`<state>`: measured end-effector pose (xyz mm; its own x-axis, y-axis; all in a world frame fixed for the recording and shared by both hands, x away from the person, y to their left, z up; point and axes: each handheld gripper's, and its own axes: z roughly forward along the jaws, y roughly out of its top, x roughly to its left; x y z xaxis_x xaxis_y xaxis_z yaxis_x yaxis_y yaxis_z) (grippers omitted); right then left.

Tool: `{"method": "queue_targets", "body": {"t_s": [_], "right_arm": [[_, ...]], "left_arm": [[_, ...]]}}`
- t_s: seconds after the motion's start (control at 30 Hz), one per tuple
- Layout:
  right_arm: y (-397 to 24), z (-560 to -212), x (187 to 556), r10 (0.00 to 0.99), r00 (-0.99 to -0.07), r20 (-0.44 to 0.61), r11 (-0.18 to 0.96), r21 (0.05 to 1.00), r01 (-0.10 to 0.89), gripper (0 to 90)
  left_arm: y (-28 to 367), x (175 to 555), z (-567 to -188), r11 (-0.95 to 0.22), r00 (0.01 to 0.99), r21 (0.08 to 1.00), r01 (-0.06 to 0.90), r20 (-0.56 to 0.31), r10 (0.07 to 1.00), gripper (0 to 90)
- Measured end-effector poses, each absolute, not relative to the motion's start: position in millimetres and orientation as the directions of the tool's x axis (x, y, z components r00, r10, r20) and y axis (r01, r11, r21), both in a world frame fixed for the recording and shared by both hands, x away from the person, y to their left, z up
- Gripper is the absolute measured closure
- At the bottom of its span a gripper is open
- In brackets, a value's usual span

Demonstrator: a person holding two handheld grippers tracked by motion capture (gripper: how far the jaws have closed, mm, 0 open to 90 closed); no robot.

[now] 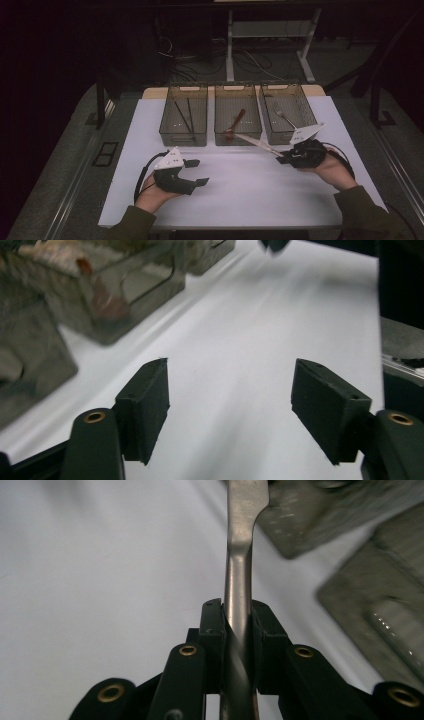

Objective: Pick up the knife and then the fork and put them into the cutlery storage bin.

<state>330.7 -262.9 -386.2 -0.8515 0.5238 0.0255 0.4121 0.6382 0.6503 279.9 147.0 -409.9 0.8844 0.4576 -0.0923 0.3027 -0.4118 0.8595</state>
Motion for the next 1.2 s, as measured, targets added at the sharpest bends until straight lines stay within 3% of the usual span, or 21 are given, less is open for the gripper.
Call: {"method": "queue_targets", "body": {"t_s": [0.33,0.6,0.77,1.2], "right_arm": [[-299,-364,368,0.669,-0.742,0.034,0.523,0.688,0.503,77.4],[-321,-357,409,0.795,-0.604,0.063,0.42,0.661,0.621,77.3],[-325,-362,434,0.841,-0.534,0.082,0.375,0.623,0.687,77.3],[-314,-382,477,0.878,-0.46,0.131,0.323,0.547,0.772,76.6]], "left_arm": [[160,272,-427,-0.381,0.831,0.851,0.362,-0.109,0.546,16.0],[160,272,-431,-0.379,0.818,0.844,0.378,-0.112,0.564,9.3],[157,272,-433,-0.4,0.829,0.838,0.372,-0.105,0.55,0.2],[152,273,-436,-0.429,0.847,0.823,0.372,-0.111,0.521,0.0]]}}
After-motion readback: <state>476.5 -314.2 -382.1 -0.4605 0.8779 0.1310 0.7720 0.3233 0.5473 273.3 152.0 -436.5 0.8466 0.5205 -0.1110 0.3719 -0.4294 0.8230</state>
